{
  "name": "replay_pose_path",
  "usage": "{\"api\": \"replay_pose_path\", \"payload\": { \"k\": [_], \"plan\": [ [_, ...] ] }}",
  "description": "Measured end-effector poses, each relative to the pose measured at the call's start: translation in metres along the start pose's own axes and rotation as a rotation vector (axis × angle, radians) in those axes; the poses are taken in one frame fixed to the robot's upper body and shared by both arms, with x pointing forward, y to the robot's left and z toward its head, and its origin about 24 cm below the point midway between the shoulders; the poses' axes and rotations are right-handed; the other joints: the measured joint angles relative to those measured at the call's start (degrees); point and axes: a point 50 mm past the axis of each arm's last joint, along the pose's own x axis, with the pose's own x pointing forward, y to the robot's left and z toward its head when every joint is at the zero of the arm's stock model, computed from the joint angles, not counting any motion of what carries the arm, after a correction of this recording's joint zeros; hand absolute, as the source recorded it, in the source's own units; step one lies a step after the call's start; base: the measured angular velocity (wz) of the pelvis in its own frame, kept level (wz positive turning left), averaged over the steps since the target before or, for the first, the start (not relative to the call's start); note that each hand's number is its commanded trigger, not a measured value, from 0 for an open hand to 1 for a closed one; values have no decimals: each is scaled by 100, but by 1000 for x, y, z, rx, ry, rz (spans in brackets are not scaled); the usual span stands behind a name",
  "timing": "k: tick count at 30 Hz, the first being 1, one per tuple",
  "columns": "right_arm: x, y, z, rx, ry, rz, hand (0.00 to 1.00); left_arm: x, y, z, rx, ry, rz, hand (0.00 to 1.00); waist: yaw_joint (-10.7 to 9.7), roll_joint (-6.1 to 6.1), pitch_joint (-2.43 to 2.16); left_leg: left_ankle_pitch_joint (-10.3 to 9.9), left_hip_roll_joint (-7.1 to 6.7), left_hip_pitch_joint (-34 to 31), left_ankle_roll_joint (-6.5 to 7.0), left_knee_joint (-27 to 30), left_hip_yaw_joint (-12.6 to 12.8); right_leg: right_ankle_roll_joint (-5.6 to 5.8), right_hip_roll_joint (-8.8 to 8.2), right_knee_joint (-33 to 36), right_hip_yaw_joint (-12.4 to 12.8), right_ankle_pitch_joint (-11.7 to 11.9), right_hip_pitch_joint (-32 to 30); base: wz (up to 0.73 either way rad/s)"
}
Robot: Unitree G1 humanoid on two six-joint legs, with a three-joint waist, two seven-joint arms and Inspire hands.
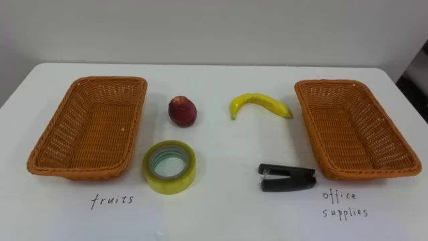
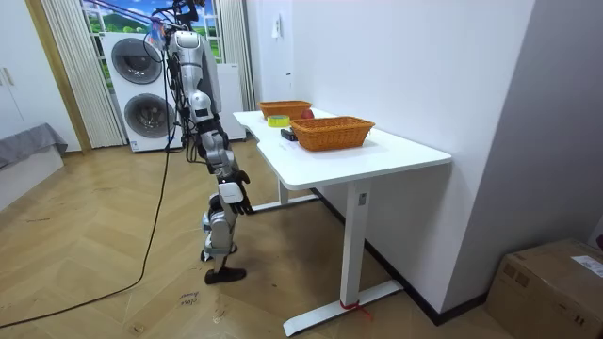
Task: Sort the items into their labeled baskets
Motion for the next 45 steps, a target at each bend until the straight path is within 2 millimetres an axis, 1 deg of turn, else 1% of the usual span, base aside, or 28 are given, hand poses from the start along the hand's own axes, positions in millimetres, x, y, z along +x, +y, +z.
{"api": "replay_pose_path", "payload": {
  "k": [13,17,19,26,31,36,41,45],
  "plan": [
    [0,0,0,-3,3,0,0,0,0,1,-5,1,4,0,8,-8,-3,0,-8,-24,0,-2,-40,7,-5,1,-17,-3,0,1],
    [0,0,0,2,4,-2,0,0,0,-7,3,35,1,0,8,6,-8,0,-9,-32,0,-6,-32,10,-4,-1,-12,-5,2,0],
    [0,-2,-3,15,14,-10,0,0,0,-9,6,55,1,0,-1,5,-9,0,-10,-33,0,-6,-34,10,-4,-2,-15,-5,3,0],
    [-1,-6,-7,57,23,-51,0,0,0,-9,9,68,4,0,-21,10,-11,0,-10,-13,0,-1,-31,10,-4,0,-1,-5,-2,0],
    [-2,-11,-8,99,18,-84,0,1,1,-7,8,64,9,0,-49,34,-24,-1,-9,-21,2,-18,-35,11,-1,6,9,-6,-2,0],
    [-5,-21,-8,204,-1,-136,0,1,7,-9,-45,78,40,0,-172,30,-23,3,-9,-22,8,-58,-47,13,8,15,16,-11,-10,2],
    [-9,-34,-13,346,-17,-200,0,3,16,-8,-86,75,70,0,-173,8,-20,5,-9,-19,11,-95,-45,14,13,17,52,-11,-38,-3],
    [-11,-42,-1,445,-68,-270,0,3,27,-9,-104,68,110,0,-210,-46,-19,5,-9,-2,12,-103,-16,13,27,18,114,-11,-48,-6]
  ]
}}
